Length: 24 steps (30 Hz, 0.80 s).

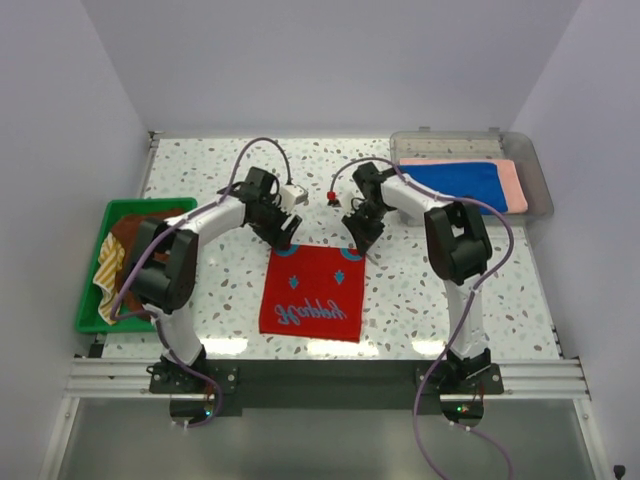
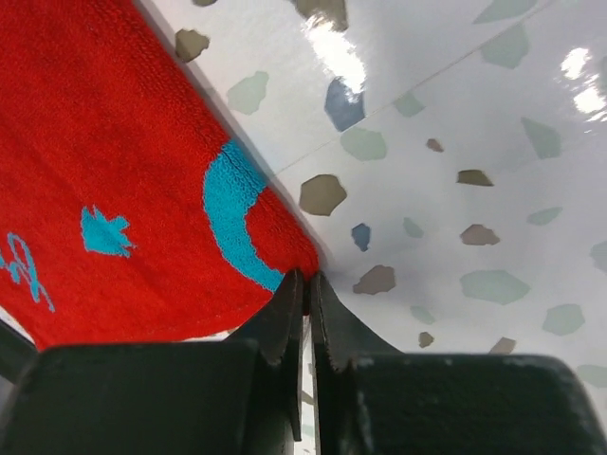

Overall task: Fold and stack the towels
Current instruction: Fold the towel

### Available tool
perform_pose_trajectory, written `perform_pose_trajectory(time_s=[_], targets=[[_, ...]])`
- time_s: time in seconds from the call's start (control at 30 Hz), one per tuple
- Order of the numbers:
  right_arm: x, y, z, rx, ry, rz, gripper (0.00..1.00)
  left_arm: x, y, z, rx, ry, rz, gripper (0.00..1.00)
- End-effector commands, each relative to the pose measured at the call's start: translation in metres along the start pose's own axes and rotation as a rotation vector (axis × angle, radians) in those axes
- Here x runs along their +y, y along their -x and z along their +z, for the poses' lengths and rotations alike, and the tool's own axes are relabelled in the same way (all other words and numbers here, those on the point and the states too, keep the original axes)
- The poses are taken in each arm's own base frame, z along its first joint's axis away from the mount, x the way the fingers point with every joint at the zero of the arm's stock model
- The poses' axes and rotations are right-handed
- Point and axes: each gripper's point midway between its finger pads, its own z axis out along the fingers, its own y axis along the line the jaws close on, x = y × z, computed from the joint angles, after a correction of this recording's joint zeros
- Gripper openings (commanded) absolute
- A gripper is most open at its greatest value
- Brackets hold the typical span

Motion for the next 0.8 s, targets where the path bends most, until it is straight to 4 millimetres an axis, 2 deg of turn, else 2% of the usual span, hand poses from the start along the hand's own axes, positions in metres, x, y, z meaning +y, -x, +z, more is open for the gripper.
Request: perform_pose_trajectory(time_s=[0.0, 0.1, 0.13, 0.33, 0.6, 0.77], targets=[[-0.017, 0.010, -0.008, 0.013, -0.085, -0.059, 0.00, 0.006, 0.018, -0.002, -0.029, -0.018, 0.052, 0.75], [-0.032, 0.016, -0.017, 0.011, -0.164, -0.088, 0.00, 0.009, 0.020, 0.001, -0.020, -0.026, 0.065, 0.68], [-0.037, 0.019, -0.021, 0.005, -0.189, -0.093, 0.00, 0.011, 0.020, 0.001, -0.016, -0.026, 0.066, 0.62], [-0.054, 0.024, -0.019, 0.034, -0.262, -0.108, 0.00, 0.016, 0.018, 0.012, 0.007, -0.057, 0.060, 0.52], [-0.056, 0.023, -0.012, 0.050, -0.268, -0.121, 0.00, 0.013, 0.032, 0.023, -0.018, -0.124, 0.064, 0.50], [-0.054, 0.022, -0.010, 0.053, -0.266, -0.126, 0.00, 0.014, 0.029, 0.029, 0.008, -0.135, 0.060, 0.47]])
